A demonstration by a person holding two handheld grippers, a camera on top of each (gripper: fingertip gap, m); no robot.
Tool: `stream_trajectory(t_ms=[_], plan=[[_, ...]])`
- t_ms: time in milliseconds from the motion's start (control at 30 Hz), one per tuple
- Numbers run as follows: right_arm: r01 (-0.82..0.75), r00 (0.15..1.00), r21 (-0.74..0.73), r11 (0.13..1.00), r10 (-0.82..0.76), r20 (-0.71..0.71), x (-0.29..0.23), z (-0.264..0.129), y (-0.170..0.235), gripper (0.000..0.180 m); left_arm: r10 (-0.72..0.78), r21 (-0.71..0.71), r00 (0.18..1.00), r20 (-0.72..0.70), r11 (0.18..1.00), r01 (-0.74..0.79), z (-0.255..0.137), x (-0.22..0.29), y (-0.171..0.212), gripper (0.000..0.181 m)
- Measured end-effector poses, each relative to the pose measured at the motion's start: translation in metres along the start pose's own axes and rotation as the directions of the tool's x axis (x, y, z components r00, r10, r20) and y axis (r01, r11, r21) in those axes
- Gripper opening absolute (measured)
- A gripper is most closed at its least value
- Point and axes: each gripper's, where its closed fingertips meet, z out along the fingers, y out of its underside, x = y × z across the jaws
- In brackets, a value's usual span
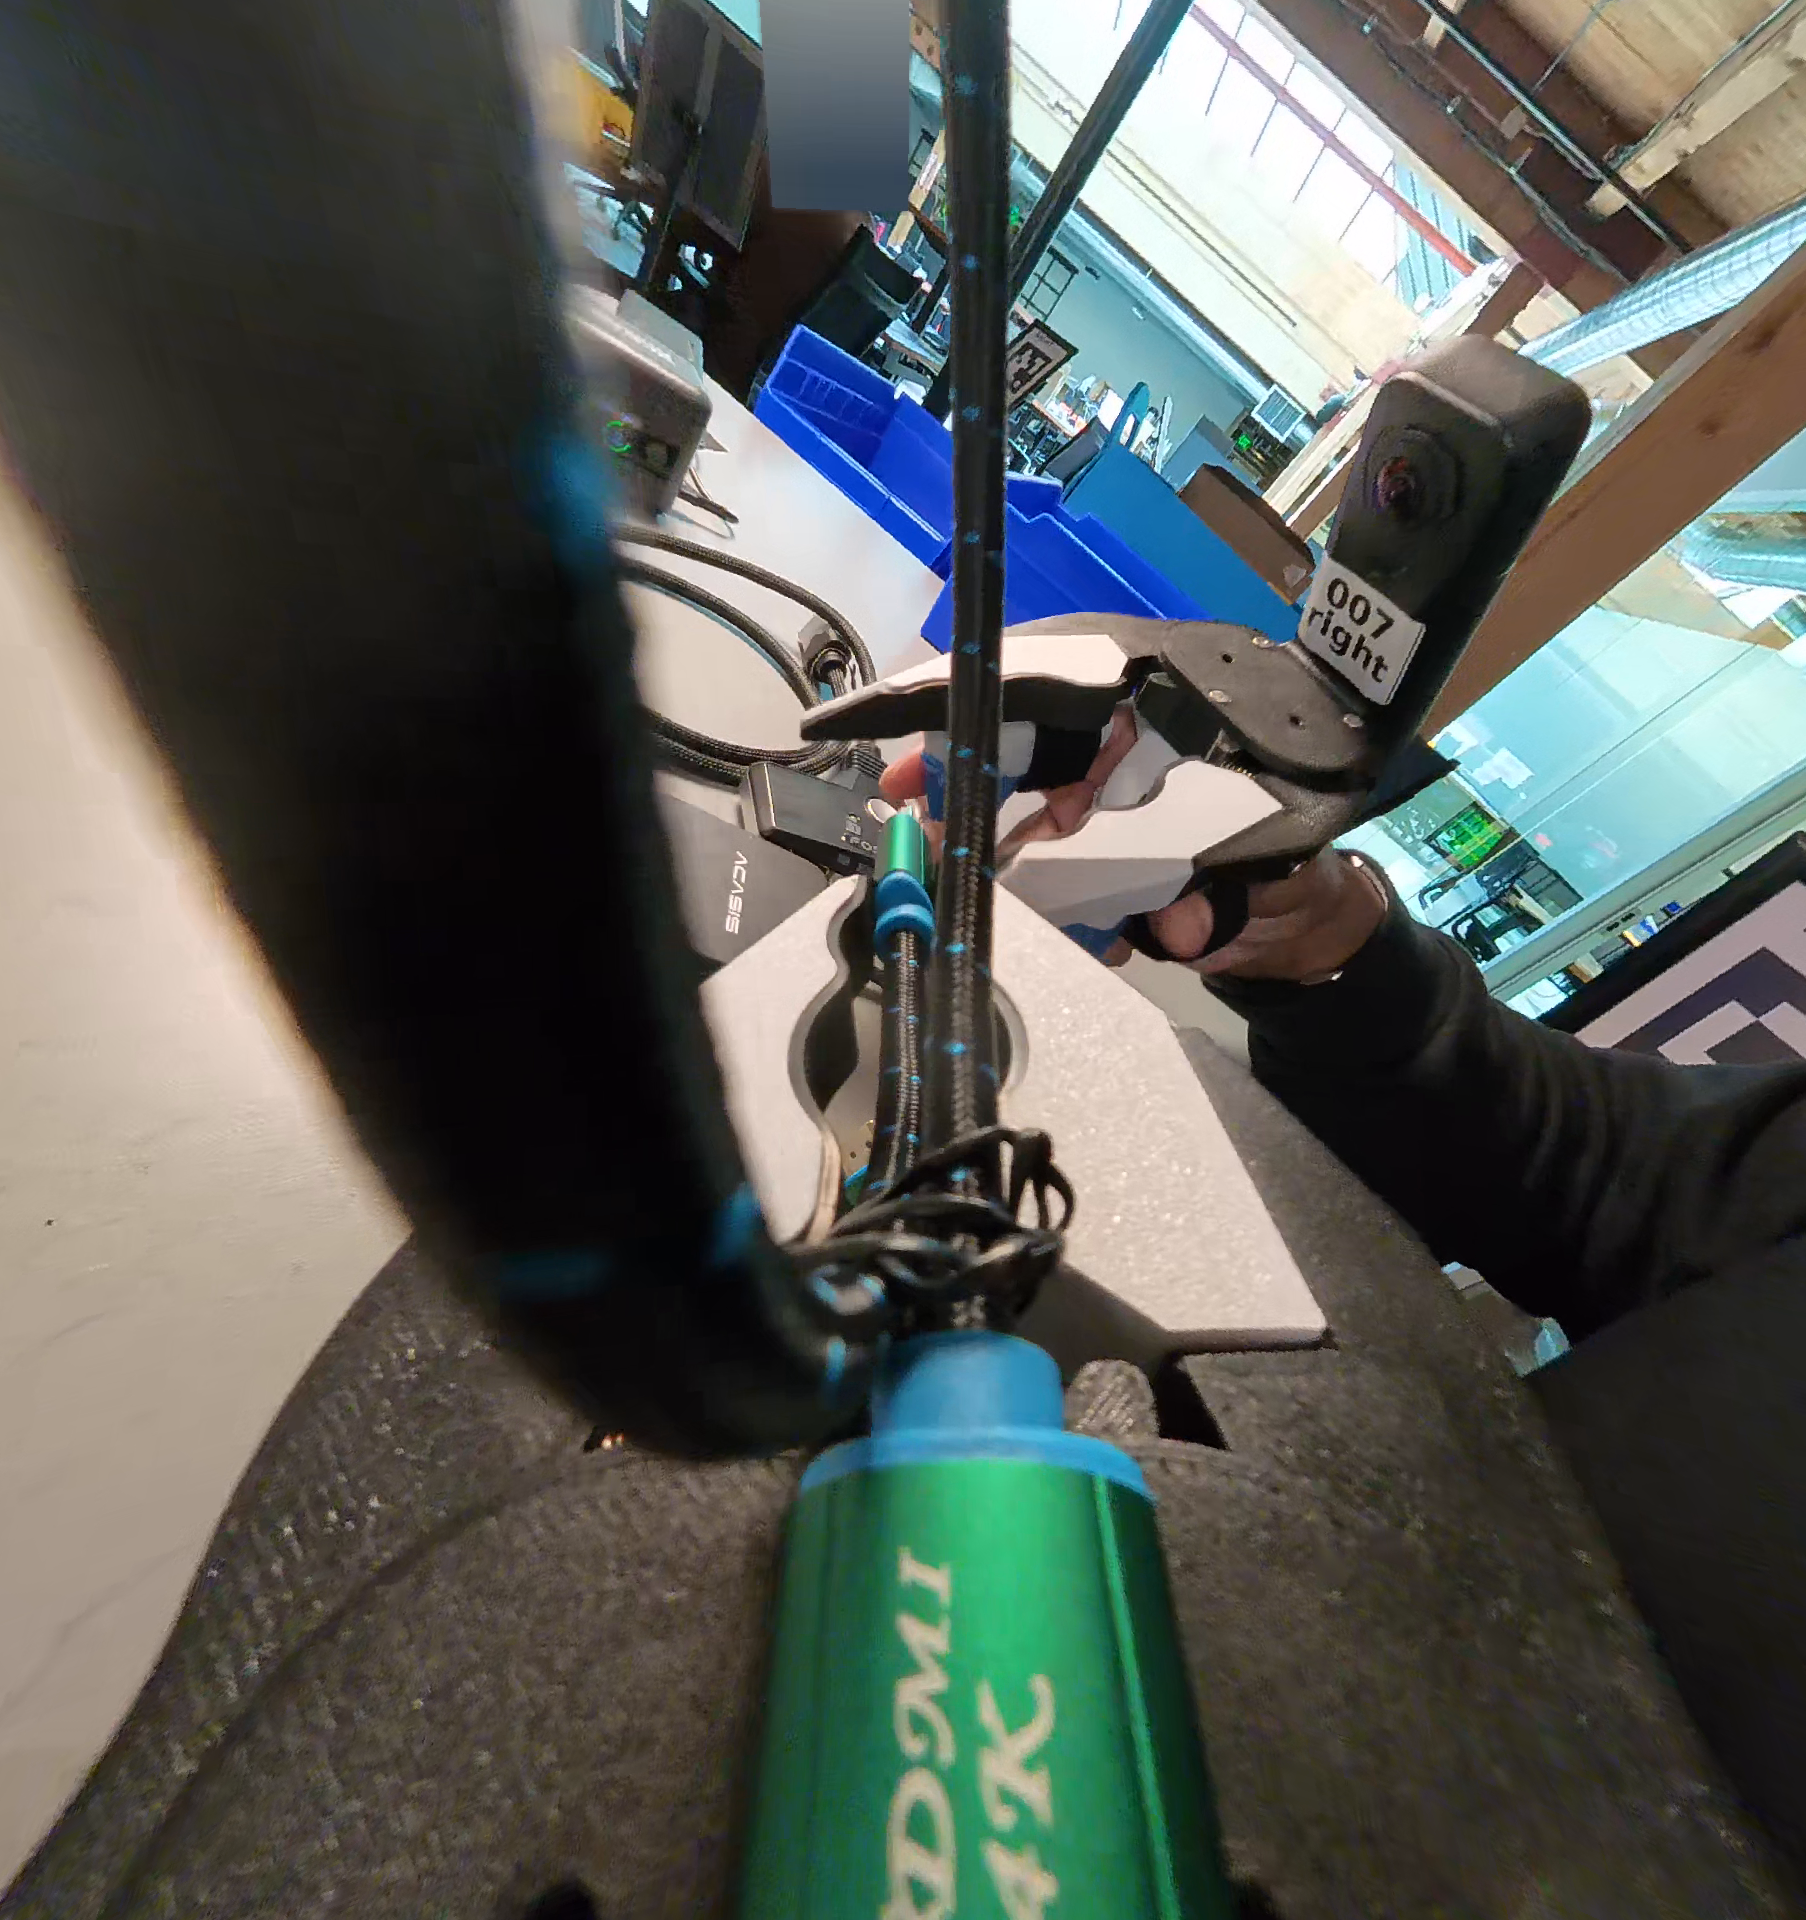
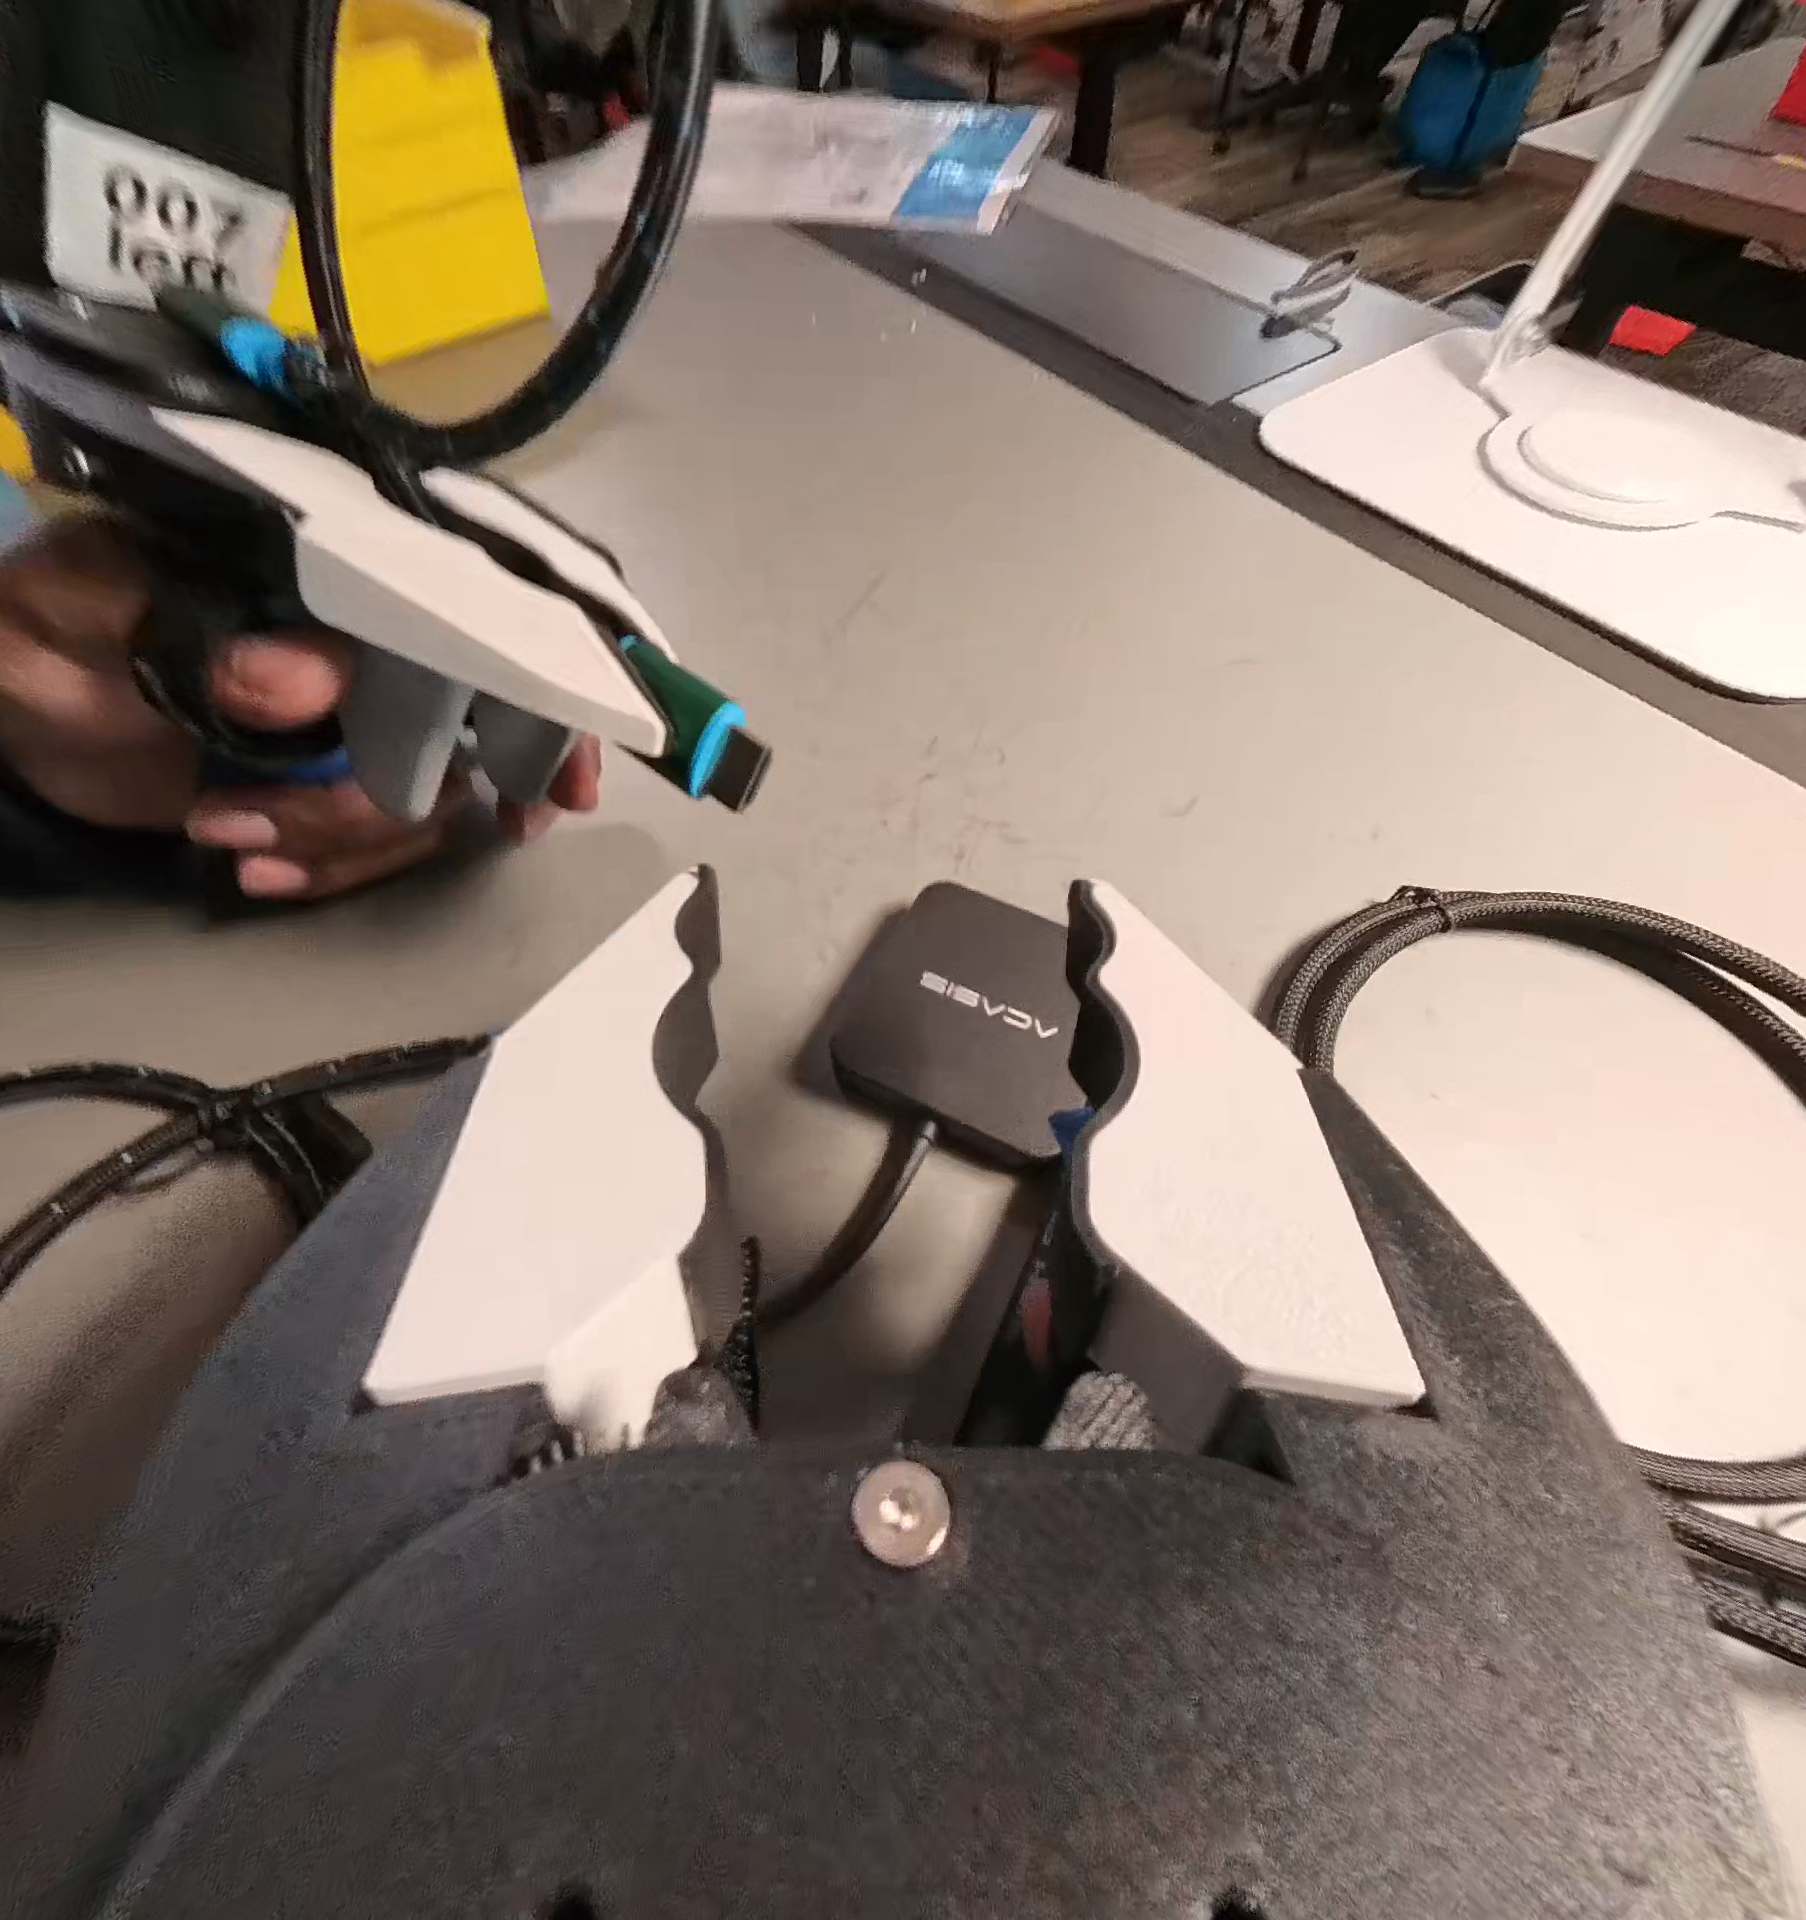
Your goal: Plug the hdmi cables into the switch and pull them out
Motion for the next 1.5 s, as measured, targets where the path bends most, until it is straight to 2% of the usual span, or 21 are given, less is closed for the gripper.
stream_trajectory(t_ms=[133,300,467,567,833,1167,1267,1400,1500], plan=[[-0.101,0.995,0.108,0.989,0.101,0.008,0.004,-0.005,-0.017,0.07,-0.013,0.001,1.0,-0.005,1.0,0.013,0.0,-0.001,0.0,0.015],[-0.207,0.978,0.153,0.966,0.21,-0.001,0.015,-0.009,-0.021,0.064,-0.029,-0.004,1.0,0.0,1.0,0.029,0.0,-0.003,0.0,0.014],[-0.492,0.869,0.218,0.843,0.464,0.169,0.018,-0.015,-0.031,0.051,-0.047,-0.006,0.999,-0.001,0.999,0.047,0.0,-0.005,0.001,0.014],[-0.559,0.828,0.244,0.793,0.516,0.218,0.022,-0.019,-0.036,0.047,-0.054,-0.005,0.999,-0.004,0.999,0.054,0.0,-0.005,0.0,0.014],[-0.54,0.84,0.259,0.801,0.497,0.218,0.019,-0.018,-0.038,0.047,-0.067,-0.006,0.998,-0.006,0.998,0.067,0.0,-0.007,0.0,0.014],[-0.523,0.852,0.258,0.812,0.486,0.195,0.021,-0.018,-0.035,0.056,-0.076,-0.006,0.997,-0.006,0.997,0.076,0.0,-0.008,0.0,0.014],[-0.455,0.891,0.22,0.863,0.44,0.117,0.022,-0.013,-0.027,0.056,-0.079,-0.006,0.997,-0.008,0.997,0.079,0.0,-0.008,0.0,0.014],[-0.243,0.963,0.106,0.964,0.254,-0.096,0.03,-0.007,-0.009,0.057,-0.081,-0.005,0.997,0.003,0.997,0.081,0.0,-0.009,0.0,0.014],[-0.161,0.974,0.002,0.987,0.159,-0.161,0.03,-0.003,0.006,0.057,-0.084,-0.013,0.996,0.014,0.996,0.084,0.001,-0.01,0.002,0.014]])
